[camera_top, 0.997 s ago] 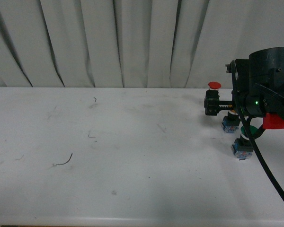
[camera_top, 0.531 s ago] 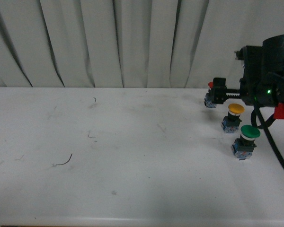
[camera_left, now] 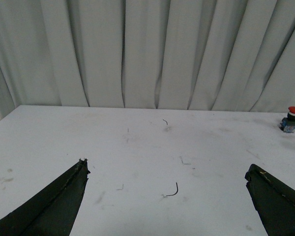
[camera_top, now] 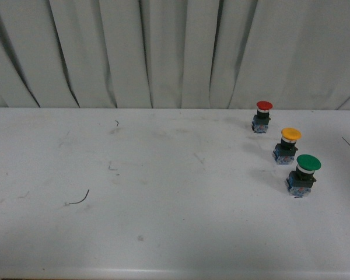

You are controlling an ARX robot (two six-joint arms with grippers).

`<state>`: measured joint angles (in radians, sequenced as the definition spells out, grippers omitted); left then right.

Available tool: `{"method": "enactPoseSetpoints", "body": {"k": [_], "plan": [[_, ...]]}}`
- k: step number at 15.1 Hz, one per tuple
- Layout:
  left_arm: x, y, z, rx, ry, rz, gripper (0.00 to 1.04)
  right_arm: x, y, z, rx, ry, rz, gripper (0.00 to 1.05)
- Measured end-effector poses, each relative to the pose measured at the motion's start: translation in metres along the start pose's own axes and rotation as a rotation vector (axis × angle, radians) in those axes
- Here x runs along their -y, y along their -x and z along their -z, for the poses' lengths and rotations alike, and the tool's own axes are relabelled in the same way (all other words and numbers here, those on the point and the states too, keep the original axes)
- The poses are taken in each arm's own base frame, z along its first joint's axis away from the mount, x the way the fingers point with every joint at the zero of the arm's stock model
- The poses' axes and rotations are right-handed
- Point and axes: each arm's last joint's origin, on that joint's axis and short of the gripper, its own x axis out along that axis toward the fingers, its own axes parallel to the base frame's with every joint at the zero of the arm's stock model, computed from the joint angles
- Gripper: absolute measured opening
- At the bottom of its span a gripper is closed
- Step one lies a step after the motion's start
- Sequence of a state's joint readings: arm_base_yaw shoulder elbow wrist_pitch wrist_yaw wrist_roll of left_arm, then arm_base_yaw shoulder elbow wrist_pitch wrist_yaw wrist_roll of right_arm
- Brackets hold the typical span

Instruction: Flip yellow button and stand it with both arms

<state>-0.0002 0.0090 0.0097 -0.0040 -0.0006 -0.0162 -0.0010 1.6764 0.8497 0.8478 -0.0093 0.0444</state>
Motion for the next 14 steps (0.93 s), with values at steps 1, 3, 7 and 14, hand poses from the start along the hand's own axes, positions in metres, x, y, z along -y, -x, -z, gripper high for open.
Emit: {"method": "enactPoseSetpoints", "body": {"k": [1, 3, 7, 14], "plan": [[0.0, 0.0, 0.0, 0.0, 0.0, 0.0, 0.98, -0.001, 0.043, -0.001, -0.027, 0.018, 0.004, 0.61], [0.0, 0.0, 0.0, 0.0, 0.0, 0.0, 0.98, -0.001, 0.108, 0.006, -0.012, 0.034, 0.005, 0.35], [0.0, 0.0, 0.0, 0.0, 0.0, 0.0, 0.98, 0.0, 0.152, 0.031, -0.034, 0.041, 0.01, 0.02], [0.0, 0.0, 0.0, 0.0, 0.0, 0.0, 0.98, 0.0, 0.198, 0.046, -0.026, 0.041, 0.009, 0.02]]}}
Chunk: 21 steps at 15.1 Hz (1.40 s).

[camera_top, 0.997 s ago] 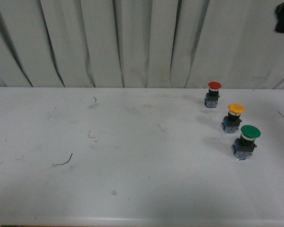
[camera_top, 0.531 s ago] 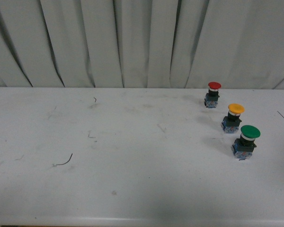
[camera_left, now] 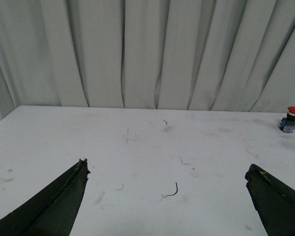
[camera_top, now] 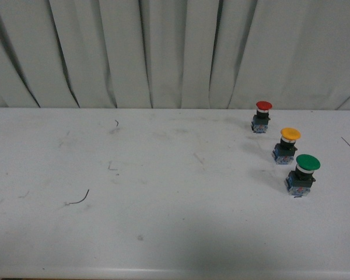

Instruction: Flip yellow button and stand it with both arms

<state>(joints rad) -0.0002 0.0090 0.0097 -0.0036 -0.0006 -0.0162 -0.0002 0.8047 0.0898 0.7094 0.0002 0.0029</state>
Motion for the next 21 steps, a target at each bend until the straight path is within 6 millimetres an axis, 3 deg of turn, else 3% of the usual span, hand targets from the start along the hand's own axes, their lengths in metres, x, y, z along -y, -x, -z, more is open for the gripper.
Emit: {"method": "enactPoseSetpoints", "body": {"k": [5, 14, 17, 21], "plan": [[0.0, 0.0, 0.0, 0.0, 0.0, 0.0, 0.98, 0.0, 0.019, 0.015, -0.018, 0.0, 0.0, 0.02], [0.0, 0.0, 0.0, 0.0, 0.0, 0.0, 0.98, 0.0, 0.04, 0.008, 0.017, 0.0, 0.0, 0.02], [0.0, 0.0, 0.0, 0.0, 0.0, -0.001, 0.98, 0.0, 0.059, 0.014, -0.016, 0.0, 0.0, 0.02], [0.0, 0.0, 0.0, 0.001, 0.0, 0.0, 0.98, 0.0, 0.061, 0.011, 0.01, 0.0, 0.0, 0.02]]}}
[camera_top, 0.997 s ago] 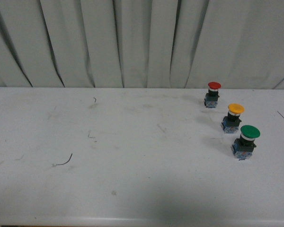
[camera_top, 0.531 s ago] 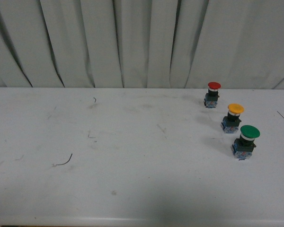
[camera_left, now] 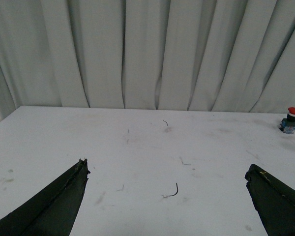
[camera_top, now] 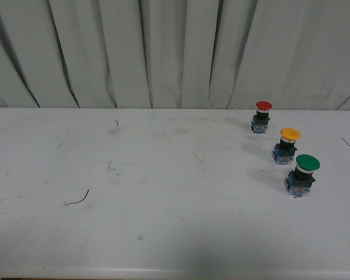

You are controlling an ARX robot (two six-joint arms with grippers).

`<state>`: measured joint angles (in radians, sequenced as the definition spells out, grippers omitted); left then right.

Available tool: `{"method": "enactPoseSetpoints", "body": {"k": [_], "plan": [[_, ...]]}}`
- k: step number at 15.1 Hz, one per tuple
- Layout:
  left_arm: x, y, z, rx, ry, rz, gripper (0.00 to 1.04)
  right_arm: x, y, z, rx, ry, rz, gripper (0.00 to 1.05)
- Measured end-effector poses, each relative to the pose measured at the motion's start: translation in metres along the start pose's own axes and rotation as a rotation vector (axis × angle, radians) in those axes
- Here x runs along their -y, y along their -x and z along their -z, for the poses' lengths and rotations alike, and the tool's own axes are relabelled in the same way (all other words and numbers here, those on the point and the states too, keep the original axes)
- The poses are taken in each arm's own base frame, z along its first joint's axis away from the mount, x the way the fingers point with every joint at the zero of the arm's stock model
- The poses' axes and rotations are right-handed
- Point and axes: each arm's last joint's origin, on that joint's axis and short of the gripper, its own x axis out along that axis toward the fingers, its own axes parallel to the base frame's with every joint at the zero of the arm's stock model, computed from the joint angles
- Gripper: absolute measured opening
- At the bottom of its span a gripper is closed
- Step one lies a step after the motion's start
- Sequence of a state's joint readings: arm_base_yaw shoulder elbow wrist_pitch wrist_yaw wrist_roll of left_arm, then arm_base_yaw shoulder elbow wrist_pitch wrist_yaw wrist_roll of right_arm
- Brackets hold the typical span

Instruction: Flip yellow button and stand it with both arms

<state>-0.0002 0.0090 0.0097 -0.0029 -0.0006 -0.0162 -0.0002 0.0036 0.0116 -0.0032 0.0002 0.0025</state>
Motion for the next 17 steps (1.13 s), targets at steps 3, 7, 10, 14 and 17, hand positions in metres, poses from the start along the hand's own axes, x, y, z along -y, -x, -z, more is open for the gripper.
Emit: {"method": "enactPoseSetpoints", "body": {"k": [3, 7, 10, 14, 17], "plan": [[0.0, 0.0, 0.0, 0.0, 0.0, 0.0, 0.98, 0.0, 0.0, 0.0, 0.0, 0.0, 0.0, 0.29], [0.0, 0.0, 0.0, 0.0, 0.0, 0.0, 0.98, 0.0, 0.0, 0.0, 0.0, 0.0, 0.0, 0.84], [0.0, 0.0, 0.0, 0.0, 0.0, 0.0, 0.98, 0.0, 0.0, 0.0, 0.0, 0.0, 0.0, 0.98], [0.0, 0.0, 0.0, 0.0, 0.0, 0.0, 0.98, 0.0, 0.0, 0.0, 0.0, 0.0, 0.0, 0.98], [0.0, 0.0, 0.0, 0.0, 0.0, 0.0, 0.98, 0.0, 0.0, 0.0, 0.0, 0.0, 0.0, 0.98]]}}
